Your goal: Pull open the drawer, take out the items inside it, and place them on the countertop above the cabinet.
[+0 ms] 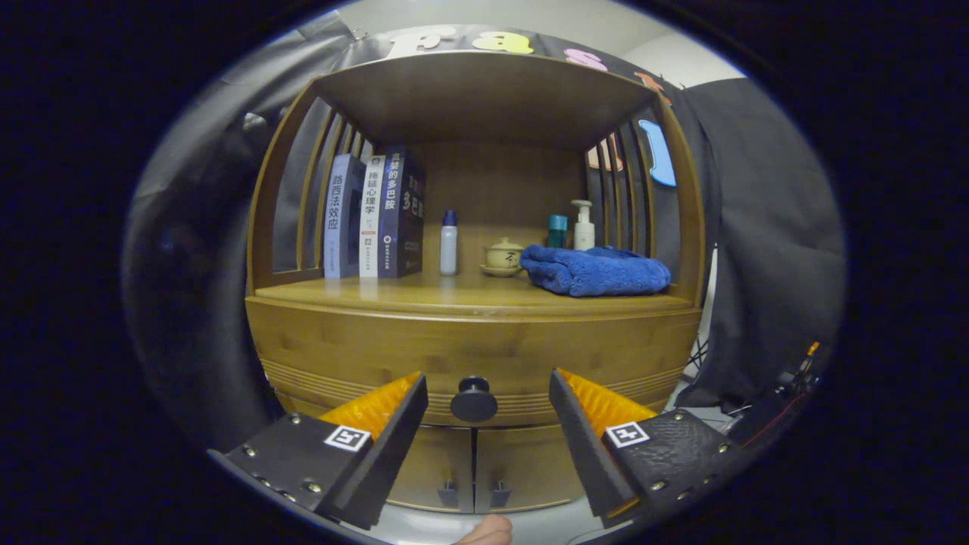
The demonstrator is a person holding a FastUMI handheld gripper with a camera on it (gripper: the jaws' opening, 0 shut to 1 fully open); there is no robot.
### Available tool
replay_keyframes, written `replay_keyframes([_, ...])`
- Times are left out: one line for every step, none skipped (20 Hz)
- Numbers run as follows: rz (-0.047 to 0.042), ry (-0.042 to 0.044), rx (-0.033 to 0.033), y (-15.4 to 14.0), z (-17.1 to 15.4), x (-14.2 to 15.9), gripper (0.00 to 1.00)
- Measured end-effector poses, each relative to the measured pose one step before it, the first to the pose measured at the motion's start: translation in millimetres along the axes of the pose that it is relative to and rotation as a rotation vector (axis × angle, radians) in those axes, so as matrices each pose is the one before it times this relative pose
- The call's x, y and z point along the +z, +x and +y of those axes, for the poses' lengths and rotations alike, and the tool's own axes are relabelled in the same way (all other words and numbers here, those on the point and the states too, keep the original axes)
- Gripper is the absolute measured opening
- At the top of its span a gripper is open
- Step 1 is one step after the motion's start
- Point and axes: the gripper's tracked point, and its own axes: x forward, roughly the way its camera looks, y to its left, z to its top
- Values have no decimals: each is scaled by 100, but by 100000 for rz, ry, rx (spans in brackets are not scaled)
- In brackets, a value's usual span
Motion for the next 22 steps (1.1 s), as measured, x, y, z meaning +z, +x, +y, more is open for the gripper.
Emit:
replay_keyframes([1062,-436,-315,715,-47,-422,97])
replay_keyframes([625,-945,-748,777,-149,-319,97])
replay_keyframes([832,-648,-142,880,-51,-265,97])
replay_keyframes([1322,-433,-998,797,-169,-454,97])
replay_keyframes([2626,1005,-3692,694,-626,-695,97])
replay_keyframes([1961,3305,2124,169,390,-425,96])
replay_keyframes([495,1394,2081,736,301,-488,94])
replay_keyframes([-3299,686,540,-215,-16,435,93])
replay_keyframes([-1412,175,-60,407,-223,-150,92])
replay_keyframes([185,1850,1290,223,274,-314,92])
replay_keyframes([814,399,2630,16,510,-402,91])
replay_keyframes([-433,-2904,412,-86,-9,-105,81])
replay_keyframes([-1266,-1303,-263,38,22,132,70])
replay_keyframes([-329,-1247,-264,174,140,-56,70])
replay_keyframes([1575,-1702,127,52,-16,-416,70])
replay_keyframes([2491,-2095,-196,-46,-37,-533,70])
replay_keyframes([1256,-2224,-345,14,-109,-290,71])
replay_keyframes([258,468,16,-81,-85,-20,71])
replay_keyframes([-1633,2580,458,97,165,86,69])
replay_keyframes([-1449,3102,514,1316,170,-420,67])
replay_keyframes([-1240,1614,68,-971,59,505,66])
replay_keyframes([-742,1132,342,-185,287,-41,64])
